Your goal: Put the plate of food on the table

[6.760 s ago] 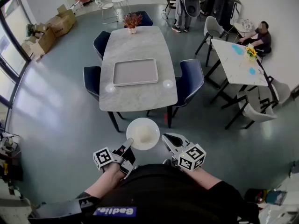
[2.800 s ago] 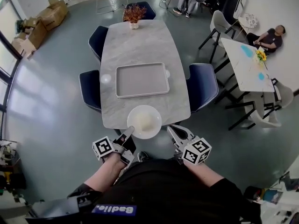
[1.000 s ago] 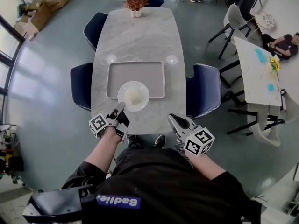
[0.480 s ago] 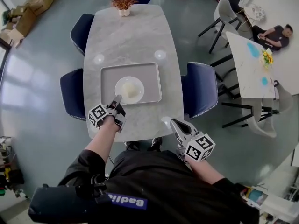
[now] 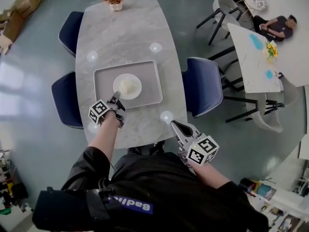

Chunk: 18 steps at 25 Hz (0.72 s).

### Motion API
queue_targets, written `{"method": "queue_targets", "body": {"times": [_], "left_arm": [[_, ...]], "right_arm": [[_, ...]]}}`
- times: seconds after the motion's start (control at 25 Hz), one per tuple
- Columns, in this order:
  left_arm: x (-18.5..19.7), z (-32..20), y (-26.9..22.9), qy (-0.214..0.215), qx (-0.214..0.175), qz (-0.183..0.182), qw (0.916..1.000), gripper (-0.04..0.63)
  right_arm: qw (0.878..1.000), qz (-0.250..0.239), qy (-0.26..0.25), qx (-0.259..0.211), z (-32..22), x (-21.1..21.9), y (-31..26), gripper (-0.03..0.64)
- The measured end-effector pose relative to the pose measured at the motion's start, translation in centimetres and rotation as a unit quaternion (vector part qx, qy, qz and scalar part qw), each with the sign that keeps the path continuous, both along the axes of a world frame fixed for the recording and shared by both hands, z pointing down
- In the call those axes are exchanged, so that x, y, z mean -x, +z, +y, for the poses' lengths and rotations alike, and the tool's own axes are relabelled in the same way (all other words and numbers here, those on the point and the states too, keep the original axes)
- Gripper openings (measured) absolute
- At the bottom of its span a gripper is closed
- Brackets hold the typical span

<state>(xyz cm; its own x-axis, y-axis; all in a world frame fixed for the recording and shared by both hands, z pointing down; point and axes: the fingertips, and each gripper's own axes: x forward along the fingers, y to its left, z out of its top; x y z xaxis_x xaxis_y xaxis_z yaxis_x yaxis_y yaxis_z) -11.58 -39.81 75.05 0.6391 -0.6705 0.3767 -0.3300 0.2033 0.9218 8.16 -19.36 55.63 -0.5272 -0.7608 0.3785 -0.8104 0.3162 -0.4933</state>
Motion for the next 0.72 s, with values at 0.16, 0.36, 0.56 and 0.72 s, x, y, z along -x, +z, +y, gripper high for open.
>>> {"method": "queue_targets", "body": {"times": [0.16,0.36,0.56,0.72], "left_arm": [[-0.1,-0.5,1.7,-0.01,0.014,-0.004,0.9998,0.02],[-0.2,-0.2,2.4,-0.006,0.027,-0.02,0.9994,0.02],[-0.3,-0.2,3.0,-0.003,0.04,-0.029,0.9988,0.02],[-0.4,-0.3,3.7,-0.003,0.053,-0.041,0.9977,0.02]], "right_arm": [[1.0,0.005,-0.015,0.0,-1.0,1.1,0.2,0.011],[0.999,0.005,-0.035,-0.001,-0.9,2.3,-0.4,0.011],[0.999,0.003,-0.043,0.001,-1.0,2.7,-0.1,0.011],[0.999,0.007,-0.046,0.002,-1.3,2.9,-0.1,0.011]]}}
